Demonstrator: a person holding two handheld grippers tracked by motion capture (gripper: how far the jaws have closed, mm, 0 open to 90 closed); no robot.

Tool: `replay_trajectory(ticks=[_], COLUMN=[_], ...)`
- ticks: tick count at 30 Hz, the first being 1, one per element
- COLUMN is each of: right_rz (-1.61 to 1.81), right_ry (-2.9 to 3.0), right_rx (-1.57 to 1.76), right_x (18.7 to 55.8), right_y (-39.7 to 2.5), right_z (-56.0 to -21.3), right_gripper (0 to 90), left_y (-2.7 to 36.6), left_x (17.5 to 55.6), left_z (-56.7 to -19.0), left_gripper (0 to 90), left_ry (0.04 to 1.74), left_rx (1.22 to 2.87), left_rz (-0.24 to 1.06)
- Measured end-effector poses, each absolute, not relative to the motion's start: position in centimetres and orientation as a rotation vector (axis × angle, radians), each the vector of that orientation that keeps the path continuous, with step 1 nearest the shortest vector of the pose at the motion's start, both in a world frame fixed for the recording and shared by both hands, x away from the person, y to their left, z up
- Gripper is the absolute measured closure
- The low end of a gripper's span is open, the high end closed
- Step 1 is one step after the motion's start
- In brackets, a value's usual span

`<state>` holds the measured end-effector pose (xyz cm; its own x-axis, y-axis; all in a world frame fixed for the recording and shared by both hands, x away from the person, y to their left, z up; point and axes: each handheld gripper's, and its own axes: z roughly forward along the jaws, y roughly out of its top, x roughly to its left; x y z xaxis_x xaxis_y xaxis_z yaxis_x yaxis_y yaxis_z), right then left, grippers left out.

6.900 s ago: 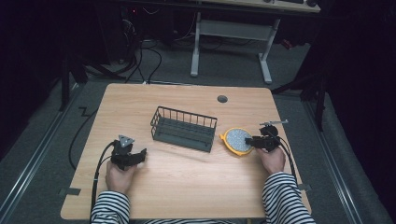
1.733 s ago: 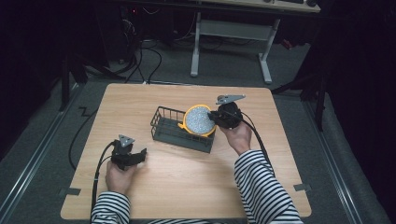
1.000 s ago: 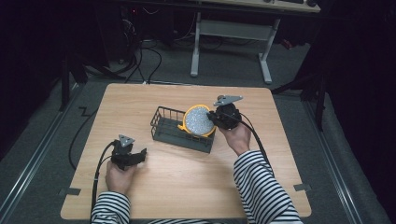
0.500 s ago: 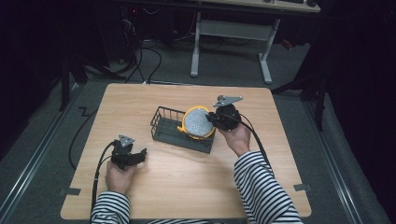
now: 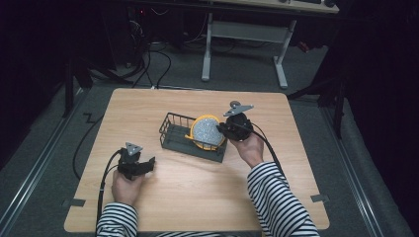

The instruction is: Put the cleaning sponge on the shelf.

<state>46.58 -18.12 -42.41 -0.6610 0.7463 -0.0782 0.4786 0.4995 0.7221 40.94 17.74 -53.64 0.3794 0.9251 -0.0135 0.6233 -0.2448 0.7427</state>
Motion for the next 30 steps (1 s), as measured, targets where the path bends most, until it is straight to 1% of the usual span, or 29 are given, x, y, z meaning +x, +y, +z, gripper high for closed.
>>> replay_trajectory(ticks=[1, 4, 7, 9, 12, 14, 17, 22, 27, 30], right_rz=[0.964, 0.992, 1.008, 1.032, 1.061, 1.079, 1.094, 1.115, 1.146, 1.166], right_ry=[2.369, 2.368, 2.369, 2.370, 2.348, 2.326, 2.296, 2.260, 2.212, 2.183], right_rx=[1.017, 1.035, 1.044, 1.060, 1.102, 1.133, 1.158, 1.180, 1.211, 1.231], right_x=[46.5, 46.6, 46.6, 46.5, 46.5, 46.4, 46.3, 45.7, 44.8, 44.2], right_y=[-18.1, -18.2, -18.3, -18.6, -19.0, -19.4, -20.2, -21.5, -23.2, -24.4], right_z=[-42.5, -42.6, -42.6, -42.5, -42.5, -42.5, -42.2, -41.1, -40.1, -40.1], right_gripper=[83.0, 82.7, 80.9, 75.9, 63.6, 58.4, 53.3, 50.8, 50.1, 50.1], left_y=[17.7, 17.7, 17.7, 17.7, 17.7, 17.7, 17.7, 17.7, 17.8, 17.8], left_x=[40.9, 40.9, 40.9, 40.9, 40.9, 40.9, 40.9, 40.9, 40.9, 40.9], left_z=[-53.6, -53.6, -53.6, -53.6, -53.6, -53.6, -53.6, -53.6, -53.6, -53.6], left_gripper=[30.1, 30.1, 30.1, 30.2, 30.2, 30.2, 30.2, 30.2, 30.2, 30.1], left_ry=[1.330, 1.330, 1.330, 1.330, 1.330, 1.330, 1.330, 1.330, 1.331, 1.331], left_rx=[1.970, 1.970, 1.970, 1.968, 1.968, 1.968, 1.968, 1.968, 1.968, 1.966], left_rz=[0.576, 0.576, 0.575, 0.577, 0.577, 0.577, 0.576, 0.576, 0.574, 0.573])
